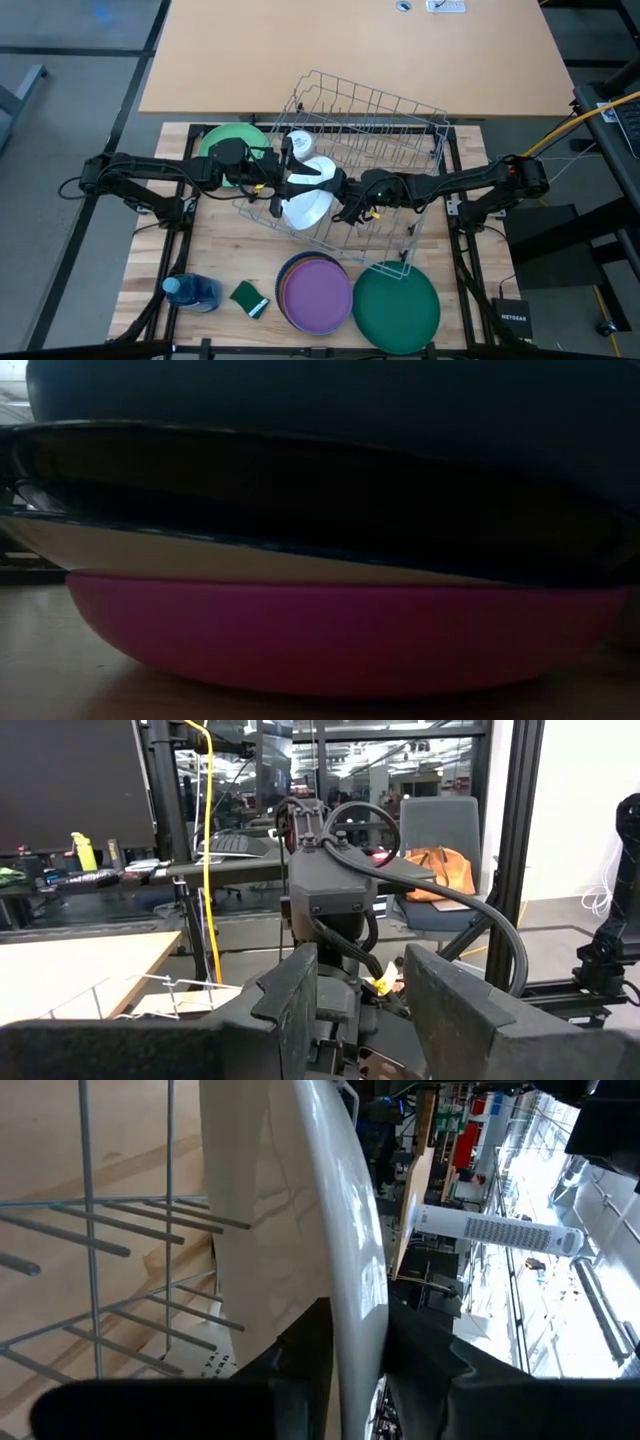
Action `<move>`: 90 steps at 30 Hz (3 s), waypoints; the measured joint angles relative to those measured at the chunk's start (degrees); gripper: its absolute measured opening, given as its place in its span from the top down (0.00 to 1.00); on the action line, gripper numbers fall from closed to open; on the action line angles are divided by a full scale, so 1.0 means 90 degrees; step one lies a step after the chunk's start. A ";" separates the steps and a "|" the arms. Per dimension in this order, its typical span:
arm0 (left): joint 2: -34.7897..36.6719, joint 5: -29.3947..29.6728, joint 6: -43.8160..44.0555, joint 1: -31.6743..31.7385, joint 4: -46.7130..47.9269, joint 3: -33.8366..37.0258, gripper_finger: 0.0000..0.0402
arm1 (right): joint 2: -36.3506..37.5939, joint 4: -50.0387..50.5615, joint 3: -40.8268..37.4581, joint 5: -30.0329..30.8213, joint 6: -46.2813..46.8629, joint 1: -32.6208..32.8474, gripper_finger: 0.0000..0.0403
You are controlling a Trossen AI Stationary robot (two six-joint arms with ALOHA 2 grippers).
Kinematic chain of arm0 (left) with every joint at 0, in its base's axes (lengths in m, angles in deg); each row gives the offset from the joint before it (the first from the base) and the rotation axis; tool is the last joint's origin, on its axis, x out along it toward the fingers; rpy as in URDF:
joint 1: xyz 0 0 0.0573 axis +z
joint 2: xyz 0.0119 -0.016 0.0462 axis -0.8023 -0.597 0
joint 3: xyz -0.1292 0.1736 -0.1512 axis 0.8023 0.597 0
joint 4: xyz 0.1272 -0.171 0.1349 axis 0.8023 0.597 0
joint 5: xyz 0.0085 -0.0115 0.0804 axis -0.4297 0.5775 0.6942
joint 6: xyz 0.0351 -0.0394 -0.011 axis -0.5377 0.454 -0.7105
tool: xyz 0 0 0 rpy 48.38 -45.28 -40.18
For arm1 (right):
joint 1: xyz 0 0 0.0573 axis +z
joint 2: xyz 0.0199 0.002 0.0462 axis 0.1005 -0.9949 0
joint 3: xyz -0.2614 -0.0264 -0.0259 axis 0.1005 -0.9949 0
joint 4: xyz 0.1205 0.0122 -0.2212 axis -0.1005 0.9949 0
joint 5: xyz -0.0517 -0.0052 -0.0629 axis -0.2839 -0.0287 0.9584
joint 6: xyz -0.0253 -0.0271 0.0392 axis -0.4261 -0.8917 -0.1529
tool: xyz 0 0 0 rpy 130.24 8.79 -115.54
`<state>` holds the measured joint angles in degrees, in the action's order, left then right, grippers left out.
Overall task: Sort dishes
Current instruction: Put the white plate in the dish rack
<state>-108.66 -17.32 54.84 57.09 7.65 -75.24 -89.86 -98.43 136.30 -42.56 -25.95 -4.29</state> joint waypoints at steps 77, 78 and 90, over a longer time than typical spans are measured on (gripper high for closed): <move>0.4893 0.1256 0.1184 0.0007 -0.2173 0.5700 0.65 | -0.0002 -0.0002 -0.0010 0.0710 0.1525 -0.0002 0.78; 0.4903 0.1256 0.1332 0.0007 -0.2157 0.5734 0.65 | -0.0002 -0.0002 -0.0010 0.0710 0.1525 -0.0002 0.78; 0.4913 0.1256 0.1653 0.0007 -0.0113 0.5763 0.65 | 0.0000 -0.0002 -0.0007 0.0710 0.1523 -0.0002 0.78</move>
<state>-64.45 -6.02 69.71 57.16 6.63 -23.38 -89.86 -98.45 136.24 -36.17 -12.25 -4.31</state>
